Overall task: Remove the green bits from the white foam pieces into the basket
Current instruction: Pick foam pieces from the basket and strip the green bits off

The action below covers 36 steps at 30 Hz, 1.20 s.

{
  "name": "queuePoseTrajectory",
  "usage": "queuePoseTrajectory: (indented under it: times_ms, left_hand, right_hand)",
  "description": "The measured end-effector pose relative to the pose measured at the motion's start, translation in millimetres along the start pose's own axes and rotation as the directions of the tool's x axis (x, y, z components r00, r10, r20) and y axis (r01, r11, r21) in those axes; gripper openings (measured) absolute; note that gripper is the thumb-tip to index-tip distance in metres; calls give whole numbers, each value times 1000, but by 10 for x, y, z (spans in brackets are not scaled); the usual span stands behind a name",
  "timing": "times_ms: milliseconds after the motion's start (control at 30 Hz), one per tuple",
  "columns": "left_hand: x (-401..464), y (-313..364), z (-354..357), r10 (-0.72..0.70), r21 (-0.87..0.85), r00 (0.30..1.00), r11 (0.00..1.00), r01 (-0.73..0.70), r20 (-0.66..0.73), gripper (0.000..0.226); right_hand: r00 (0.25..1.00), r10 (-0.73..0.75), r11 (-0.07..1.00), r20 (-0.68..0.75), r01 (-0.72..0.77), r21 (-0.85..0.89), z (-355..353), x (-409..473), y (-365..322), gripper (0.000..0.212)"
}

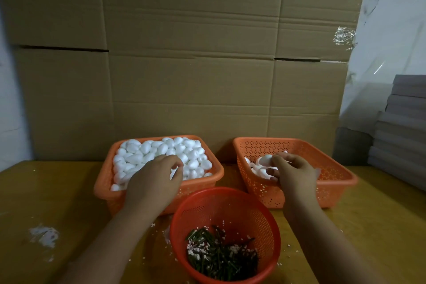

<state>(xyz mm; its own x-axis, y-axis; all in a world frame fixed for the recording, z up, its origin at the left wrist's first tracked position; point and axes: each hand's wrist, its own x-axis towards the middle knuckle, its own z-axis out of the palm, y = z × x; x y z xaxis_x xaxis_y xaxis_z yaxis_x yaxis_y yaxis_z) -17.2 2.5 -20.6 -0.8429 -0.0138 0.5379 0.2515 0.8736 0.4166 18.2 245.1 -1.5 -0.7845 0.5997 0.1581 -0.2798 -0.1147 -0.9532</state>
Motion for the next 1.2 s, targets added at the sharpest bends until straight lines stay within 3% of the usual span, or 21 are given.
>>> queuePoseTrajectory:
  times_ms: [167, 233, 333, 500, 633, 700, 1000, 1200]
  left_hand:
    - [-1, -16, 64, 36, 148, 998, 988, -43, 48, 25]
    - [3, -12, 65, 54, 180, 995, 981, -69, 89, 31]
    - [-5, -10, 61, 76, 188, 986, 977, -103, 149, 41]
    - [-22, -22, 36, 78, 205, 960, 969, -137, 270, 59]
    - [-32, -22, 9, 103, 180, 942, 969, -166, 319, 61]
    - [-31, -22, -2, 112, 205, 935, 960, -189, 336, 59]
    - [-32, -20, 9, 109, 270, 948, 943, -194, 298, 43]
    - [-26, -3, -8, 94, 275, 949, 944, -181, 301, 47]
  right_hand:
    - [999, -48, 998, 3, 48, 40, 48, -50, 4, 27]
    - [989, -120, 991, 85, 124, -47, 96, -122, 10, 21]
    - [932, -157, 961, 326, 220, -168, 194, -248, 35, 21]
    - [686, -59, 858, 725, 406, -314, 327, -481, 196, 20]
    - [471, 23, 645, 882, 667, -373, 323, -574, 356, 15]
    - [417, 50, 568, 908, 735, -369, 318, -590, 386, 17]
    - [378, 102, 485, 920, 788, -378, 321, -615, 386, 21]
    - [371, 120, 484, 921, 788, -381, 322, -600, 402, 22]
